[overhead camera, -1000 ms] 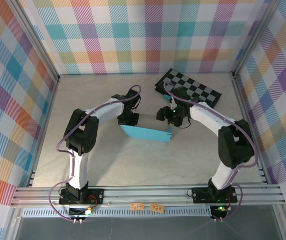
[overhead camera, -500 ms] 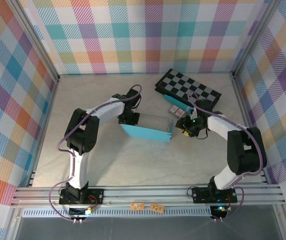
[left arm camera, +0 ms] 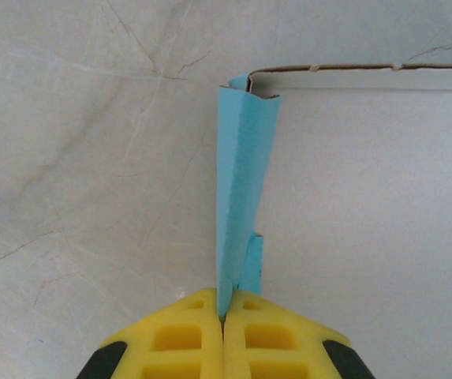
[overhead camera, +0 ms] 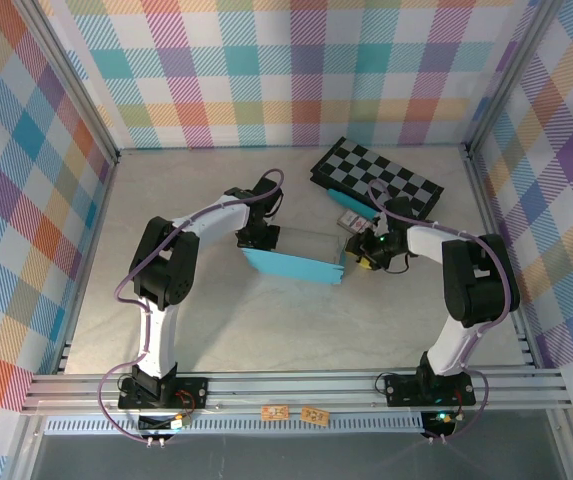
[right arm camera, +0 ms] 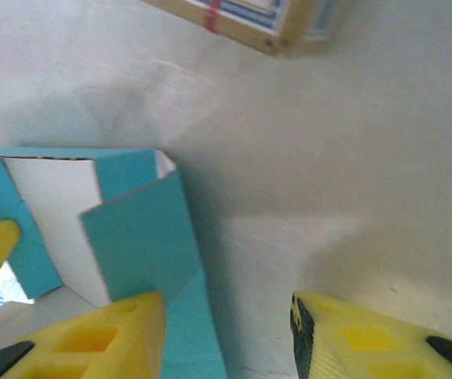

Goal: Fold the paper box

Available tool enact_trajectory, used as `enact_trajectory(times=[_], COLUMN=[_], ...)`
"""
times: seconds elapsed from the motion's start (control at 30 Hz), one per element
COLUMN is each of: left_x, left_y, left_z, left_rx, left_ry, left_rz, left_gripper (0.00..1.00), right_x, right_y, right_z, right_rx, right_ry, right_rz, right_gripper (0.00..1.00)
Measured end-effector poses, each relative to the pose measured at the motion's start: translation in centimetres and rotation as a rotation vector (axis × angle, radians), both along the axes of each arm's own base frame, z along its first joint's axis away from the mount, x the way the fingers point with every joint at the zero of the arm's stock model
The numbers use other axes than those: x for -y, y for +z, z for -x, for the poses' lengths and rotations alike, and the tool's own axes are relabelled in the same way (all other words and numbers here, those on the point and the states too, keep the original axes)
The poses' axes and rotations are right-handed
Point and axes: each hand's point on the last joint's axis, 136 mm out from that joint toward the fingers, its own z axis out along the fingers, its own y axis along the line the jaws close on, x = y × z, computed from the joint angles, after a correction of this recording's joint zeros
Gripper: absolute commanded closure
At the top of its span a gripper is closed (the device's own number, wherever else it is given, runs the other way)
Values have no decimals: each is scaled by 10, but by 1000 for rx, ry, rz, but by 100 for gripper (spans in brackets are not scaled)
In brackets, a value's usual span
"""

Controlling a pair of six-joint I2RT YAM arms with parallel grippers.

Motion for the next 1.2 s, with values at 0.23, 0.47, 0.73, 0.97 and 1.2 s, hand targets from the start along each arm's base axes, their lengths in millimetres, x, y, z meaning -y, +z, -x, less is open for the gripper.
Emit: enact_trajectory(times=[0.23, 0.47, 0.73, 0.97, 1.2], left_x=[1, 2, 2, 1, -1], left_y=[0, -1, -1, -2, -1], left_z=[-2, -3, -4, -3, -3], left_rx=[2, 2, 1, -4, -7], left_ry=[0, 0, 0, 1, 4], left_rz=[1, 0, 1, -4, -15], left_gripper=[100, 100, 100, 100, 100], right_x=[-10, -16, -30, -39, -42], right_y=[7, 5, 5, 4, 2], right_z=[-11, -12, -15, -22, -29], right_rx=[30, 21, 24, 32, 45], right_ry=[22, 37, 72, 95, 119], right_rz=[-53, -75, -84, -55, 28], right_gripper=[60, 61, 62, 67, 72])
